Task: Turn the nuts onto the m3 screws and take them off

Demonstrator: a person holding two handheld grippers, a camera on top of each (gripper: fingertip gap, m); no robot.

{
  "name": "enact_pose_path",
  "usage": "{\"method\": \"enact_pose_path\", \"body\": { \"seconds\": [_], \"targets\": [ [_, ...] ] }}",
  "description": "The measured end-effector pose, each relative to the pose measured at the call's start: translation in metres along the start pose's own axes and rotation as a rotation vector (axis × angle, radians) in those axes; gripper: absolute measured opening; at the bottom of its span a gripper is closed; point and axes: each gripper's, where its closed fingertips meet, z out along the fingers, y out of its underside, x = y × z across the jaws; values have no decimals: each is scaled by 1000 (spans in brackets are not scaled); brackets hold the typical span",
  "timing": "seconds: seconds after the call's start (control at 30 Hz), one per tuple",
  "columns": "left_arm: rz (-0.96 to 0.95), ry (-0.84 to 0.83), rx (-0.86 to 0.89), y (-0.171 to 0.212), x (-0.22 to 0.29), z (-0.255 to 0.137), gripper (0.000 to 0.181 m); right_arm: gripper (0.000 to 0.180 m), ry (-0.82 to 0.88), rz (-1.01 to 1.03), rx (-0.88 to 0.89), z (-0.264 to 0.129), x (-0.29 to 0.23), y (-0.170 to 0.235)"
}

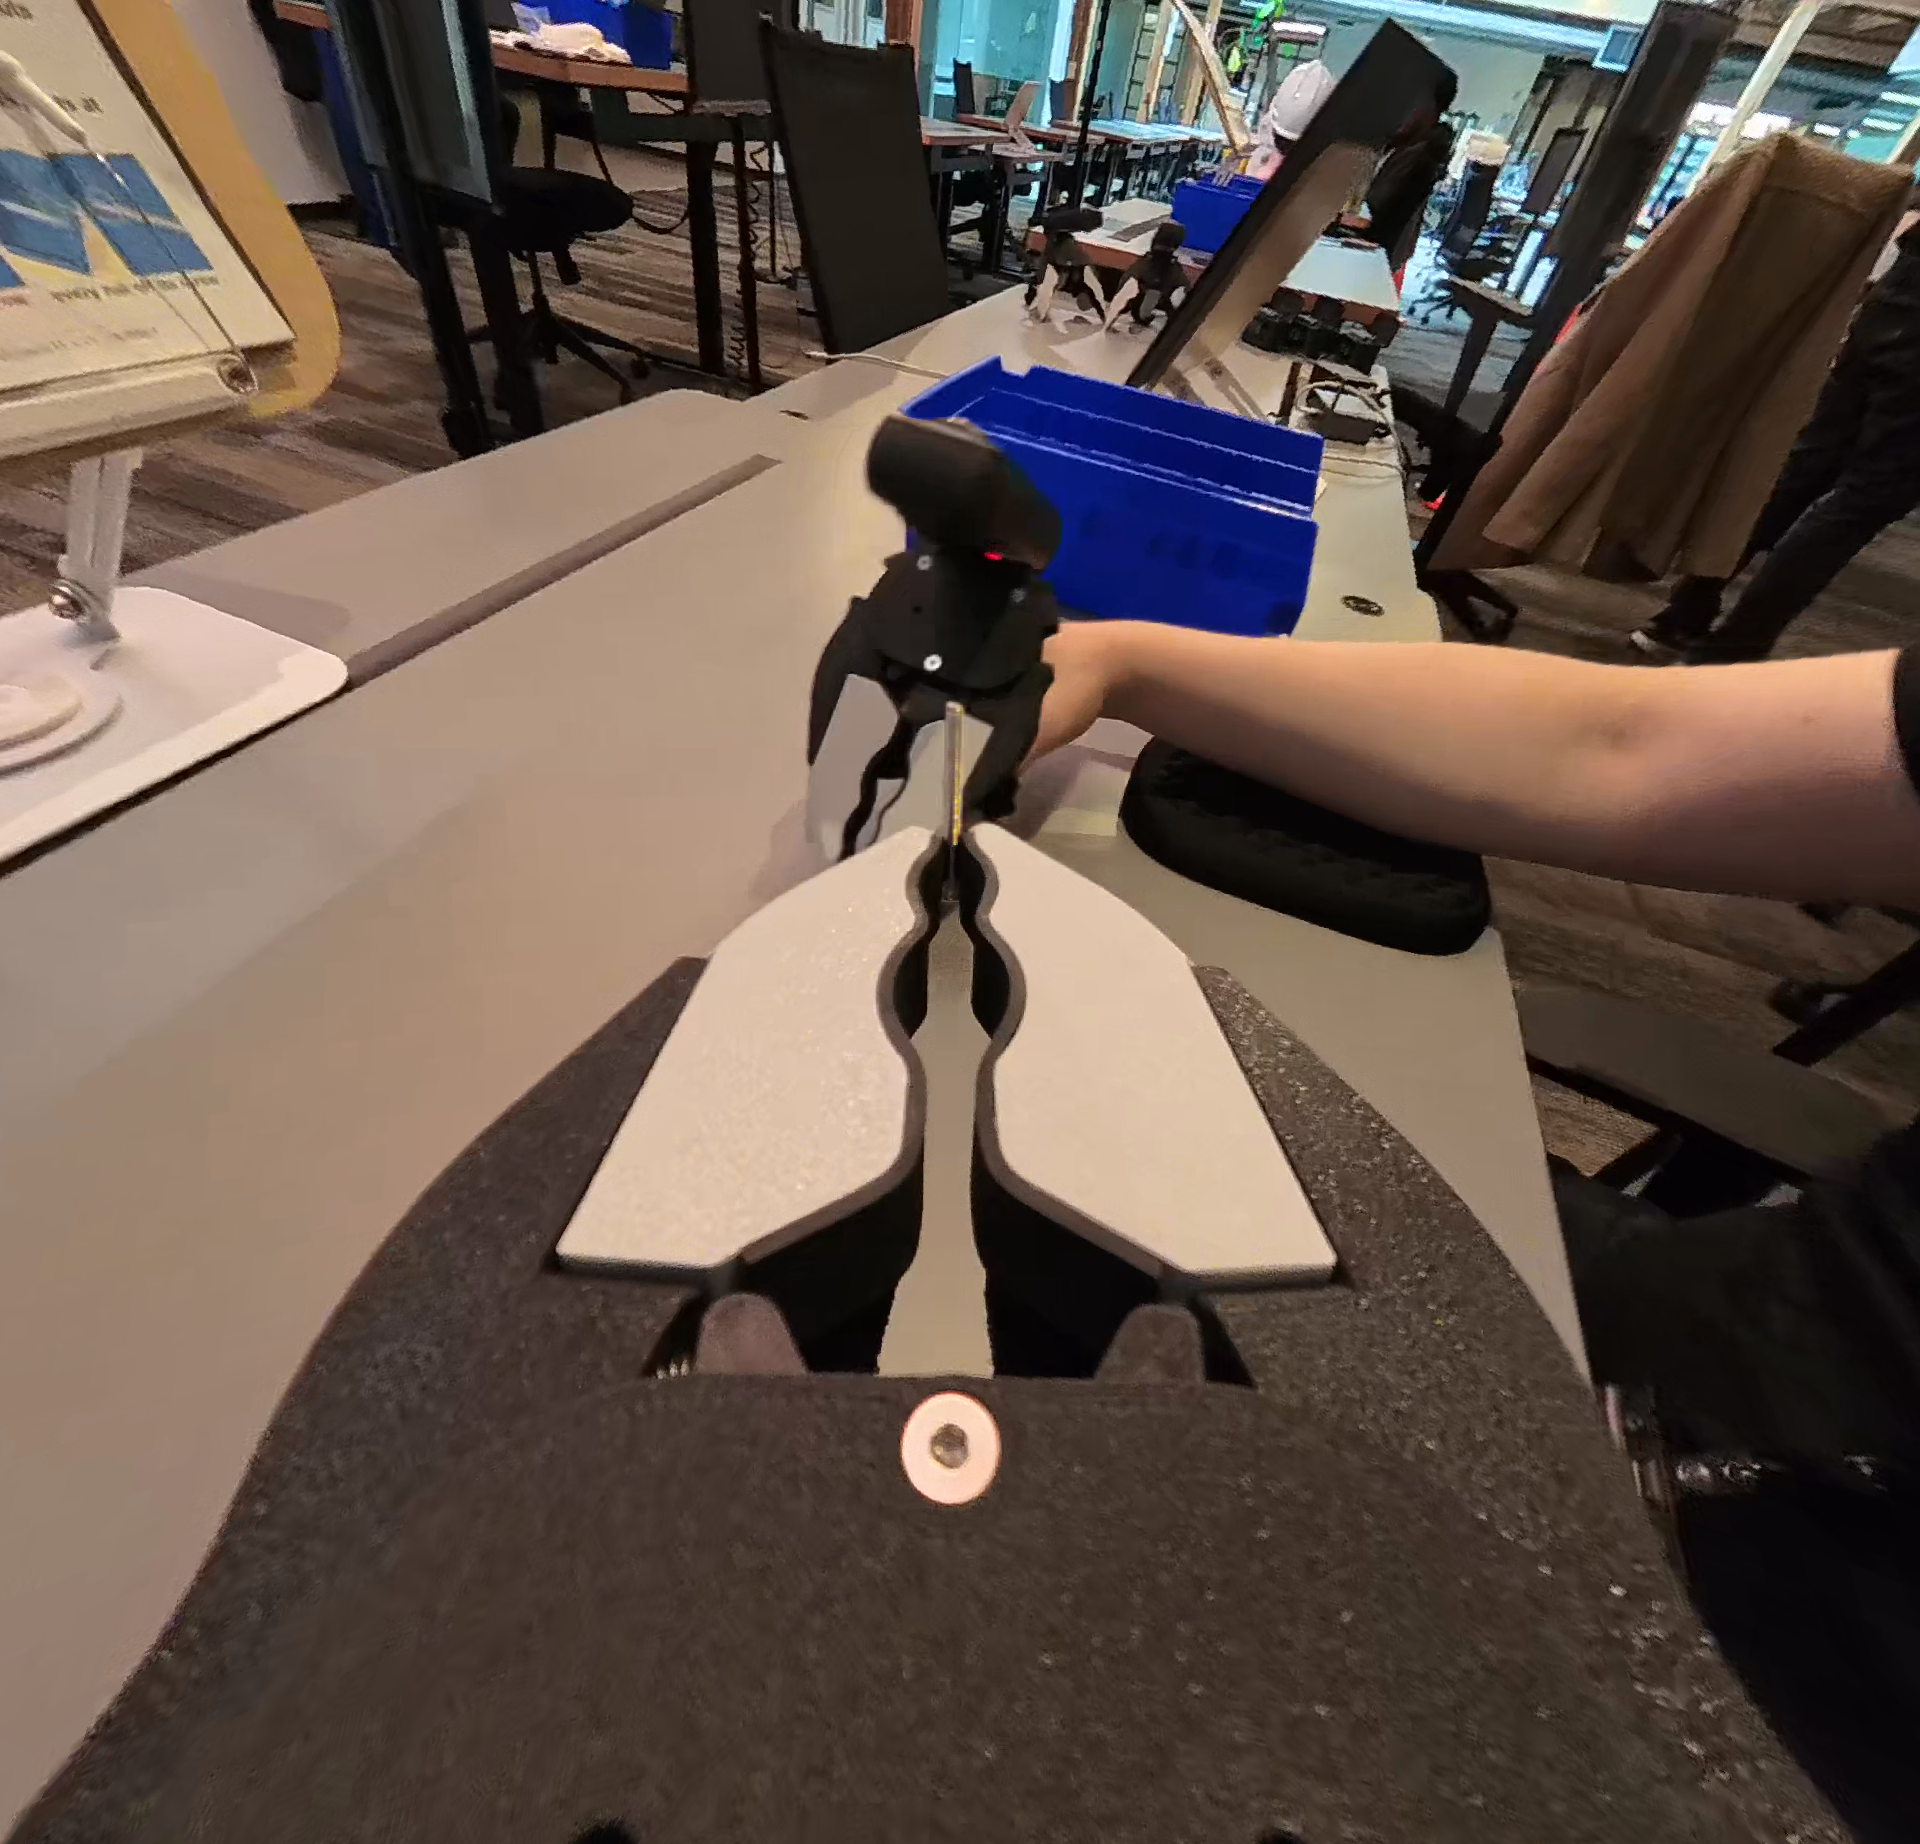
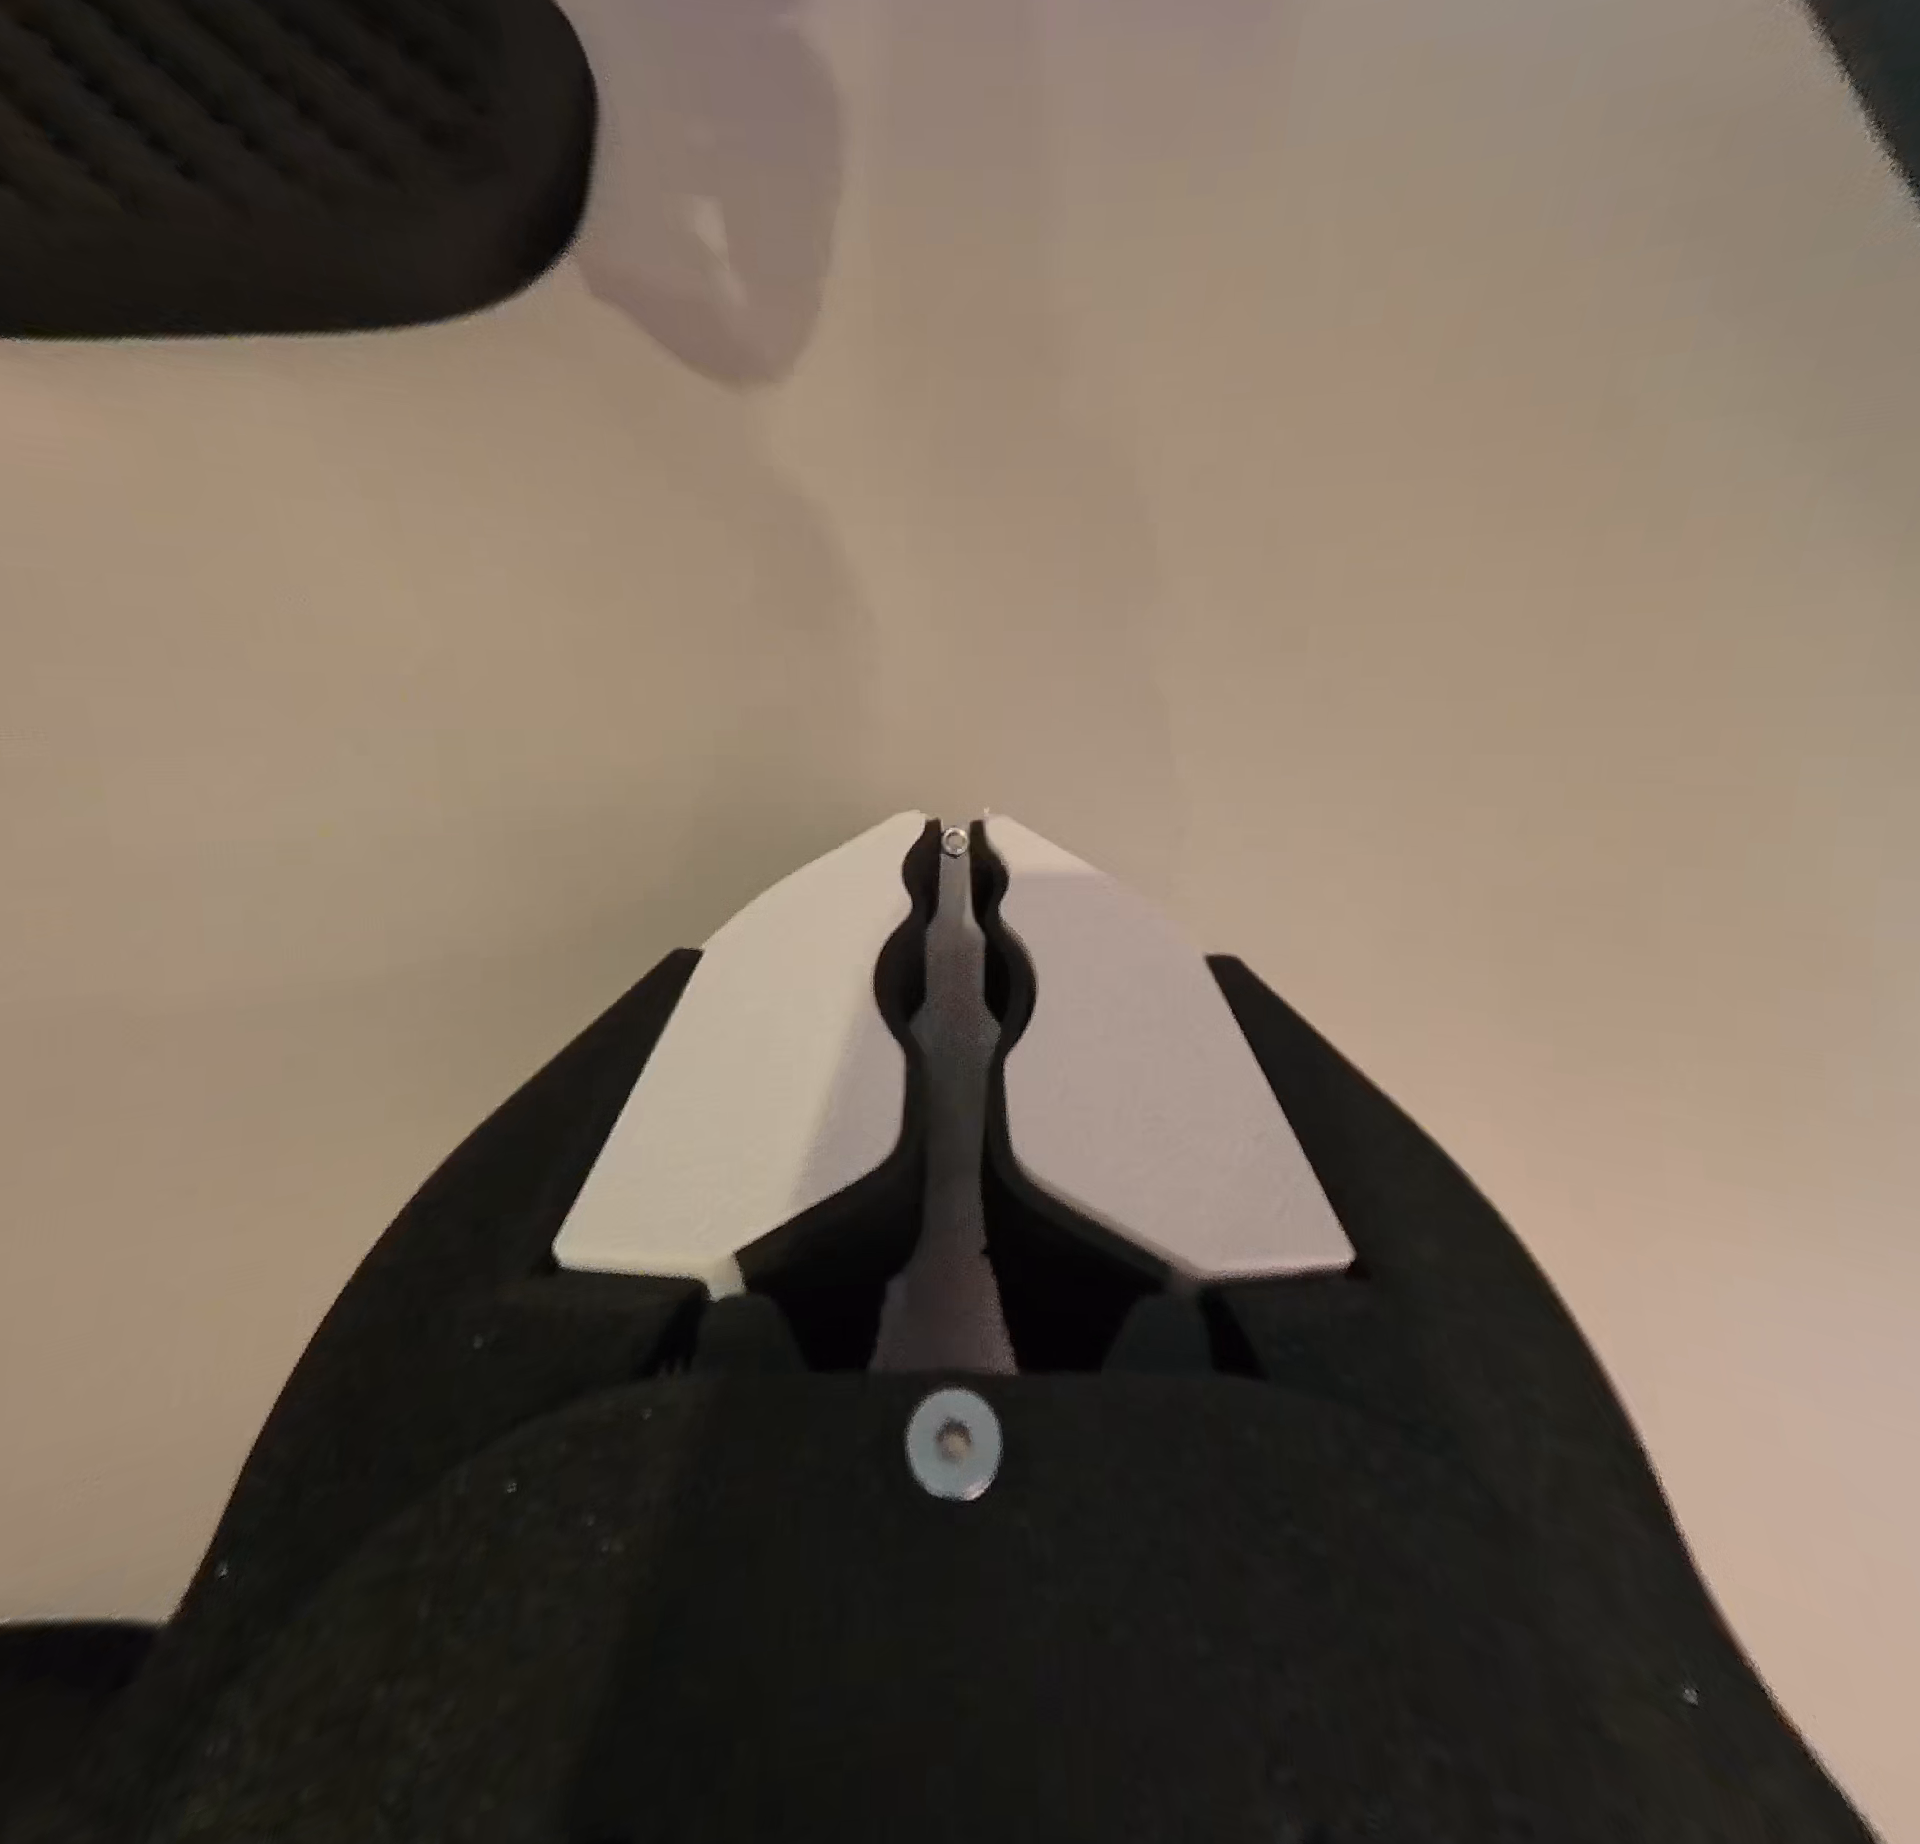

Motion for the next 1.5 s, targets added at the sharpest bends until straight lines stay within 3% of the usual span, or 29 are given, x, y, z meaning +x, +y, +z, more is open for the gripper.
{"method": "enact_pose_path", "body": {
  "seconds": [0.2, 0.43, 0.6, 0.83, 1.03, 1.5],
  "targets": [
    [126, 84, -134, 1, -10, 23, 2, 5, 53, -129, 124, -39, -11, -48],
    [255, 147, -233, -32, -29, 55, 2, 5, 136, -290, 251, -105, -14, -121],
    [348, 192, -270, -40, -30, 76, 2, 5, 104, -339, 345, -137, -23, -154],
    [393, 178, -218, -37, -37, 97, 2, 5, 105, -347, 418, -139, -11, -156],
    [385, 155, -289, -22, -50, 100, 2, 5, 146, -339, 412, -134, 5, -148],
    [407, 144, -370, -11, -45, 98, 2, 5, 171, -384, 262, -104, 5, -134]
  ]
}}
